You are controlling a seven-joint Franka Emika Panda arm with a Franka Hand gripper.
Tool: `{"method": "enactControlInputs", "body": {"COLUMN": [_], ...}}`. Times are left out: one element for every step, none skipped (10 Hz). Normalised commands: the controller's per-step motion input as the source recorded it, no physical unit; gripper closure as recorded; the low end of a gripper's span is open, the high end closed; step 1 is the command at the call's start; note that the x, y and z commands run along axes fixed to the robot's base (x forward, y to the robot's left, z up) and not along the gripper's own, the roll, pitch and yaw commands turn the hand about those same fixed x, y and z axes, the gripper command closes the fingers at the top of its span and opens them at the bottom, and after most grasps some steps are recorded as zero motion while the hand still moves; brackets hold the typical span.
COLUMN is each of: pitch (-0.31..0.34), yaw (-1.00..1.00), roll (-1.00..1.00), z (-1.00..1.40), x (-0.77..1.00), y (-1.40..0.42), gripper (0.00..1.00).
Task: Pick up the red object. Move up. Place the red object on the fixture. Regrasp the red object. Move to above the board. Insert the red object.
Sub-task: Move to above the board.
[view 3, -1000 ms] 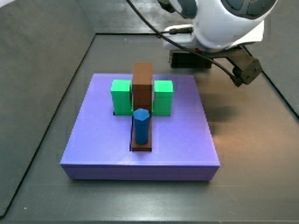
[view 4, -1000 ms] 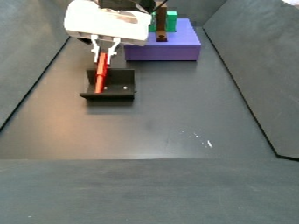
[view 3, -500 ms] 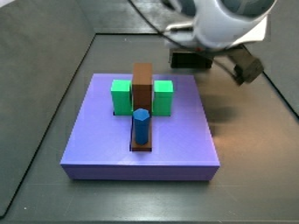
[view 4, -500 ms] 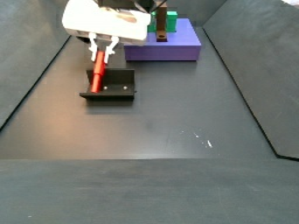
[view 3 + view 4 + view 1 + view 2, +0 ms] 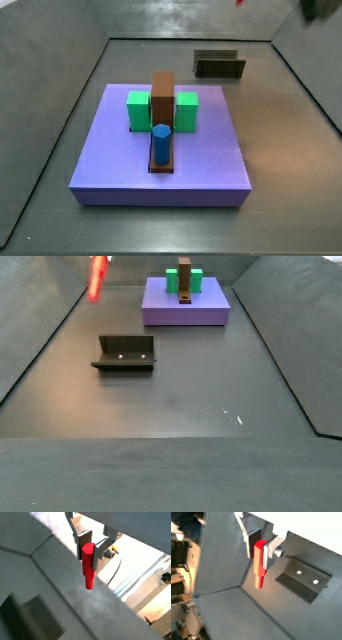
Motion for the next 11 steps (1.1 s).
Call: {"method": "enactControlInputs", "body": {"pitch": [0.012,0.017,0.019,0.217,0.215,0.205,0.212,0.218,0.219,0.212,0.212], "yaw": [0.02,0.01,0.01,-0.1,-0.1,-0.09,-0.07,-0.05,-0.04,-0.01,-0.01], "roll": [-0.02,-0.02,0.01,-1.0,-1.0,-1.0,-1.0,-1.0,-1.0,-1.0,-1.0], "z": [1.4,0.78,0.29,0.3,0.31,0.33,0.29,0.31,0.21,0.07,0.02], "x": [-0.06,-0.03,0.01,-1.11,-1.13,-1.21,-1.22,-1.21,-0.88,-0.32,-0.18], "y": [-0.02,-0.02,0.0,-1.4,-1.4,-1.4,-1.4,-1.4,-0.99,-0.31,-0.15], "gripper": [1.0,1.0,1.0,1.0,1.0,1.0,1.0,1.0,1.0,1.0,1.0]}}
